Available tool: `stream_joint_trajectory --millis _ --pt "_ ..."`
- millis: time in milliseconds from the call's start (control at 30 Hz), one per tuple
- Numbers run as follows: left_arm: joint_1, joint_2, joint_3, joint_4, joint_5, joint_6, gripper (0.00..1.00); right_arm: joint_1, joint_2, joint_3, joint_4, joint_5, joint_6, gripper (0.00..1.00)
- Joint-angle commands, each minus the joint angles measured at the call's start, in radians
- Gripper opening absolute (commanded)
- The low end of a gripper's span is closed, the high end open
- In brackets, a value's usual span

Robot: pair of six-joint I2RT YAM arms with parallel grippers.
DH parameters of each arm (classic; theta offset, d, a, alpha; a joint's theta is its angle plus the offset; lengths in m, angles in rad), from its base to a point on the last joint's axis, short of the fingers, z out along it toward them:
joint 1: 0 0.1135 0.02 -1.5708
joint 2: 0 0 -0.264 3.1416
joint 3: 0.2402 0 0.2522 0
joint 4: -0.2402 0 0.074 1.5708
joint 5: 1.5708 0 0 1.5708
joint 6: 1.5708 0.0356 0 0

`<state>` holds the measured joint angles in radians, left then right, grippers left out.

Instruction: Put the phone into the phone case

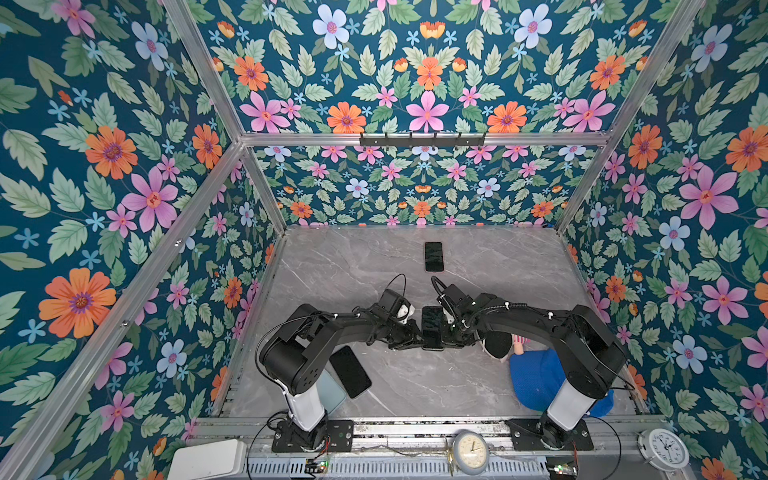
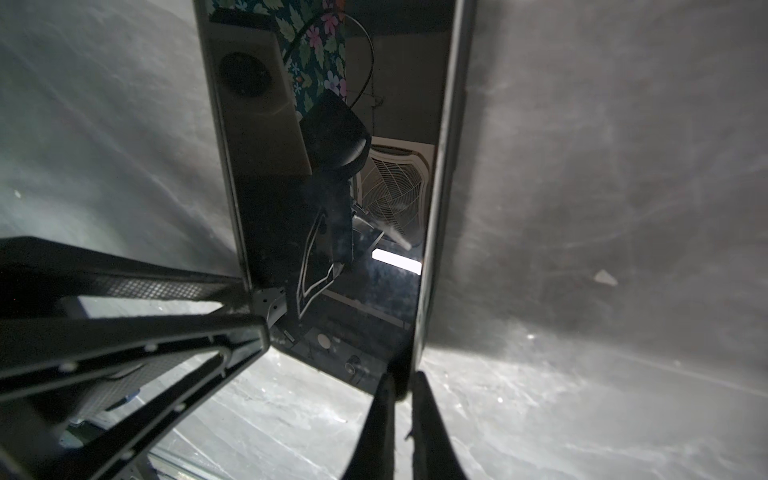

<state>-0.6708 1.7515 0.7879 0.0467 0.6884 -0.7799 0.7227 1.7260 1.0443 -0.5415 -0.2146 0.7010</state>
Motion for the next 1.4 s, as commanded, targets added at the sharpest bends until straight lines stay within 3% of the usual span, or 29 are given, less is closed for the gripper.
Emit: stream_joint_trajectory --millis 0,567,700,1033,1367 --pt "-0.005 0.001 0.001 0.015 0.016 -0.001 0.27 0.004 0.011 -0.006 0.049 -0.062 0.011 0.07" --pt "-0.029 0.009 0.001 0.062 0.031 -0.021 0.30 0.006 0.043 -0.031 0.144 -0.137 0.034 0.03" --pt "-0.034 0.009 0.001 0.062 0.028 -0.022 0.22 0.006 0.051 -0.033 0.149 -0.138 0.035 0.02" --pt "-0.035 0.008 0.002 0.062 0.025 -0.025 0.22 0.015 0.082 -0.028 0.169 -0.151 0.038 0.01" --pt "-0.039 0.006 0.009 0.058 0.028 -0.024 0.32 0.015 0.095 -0.028 0.174 -0.153 0.038 0.01"
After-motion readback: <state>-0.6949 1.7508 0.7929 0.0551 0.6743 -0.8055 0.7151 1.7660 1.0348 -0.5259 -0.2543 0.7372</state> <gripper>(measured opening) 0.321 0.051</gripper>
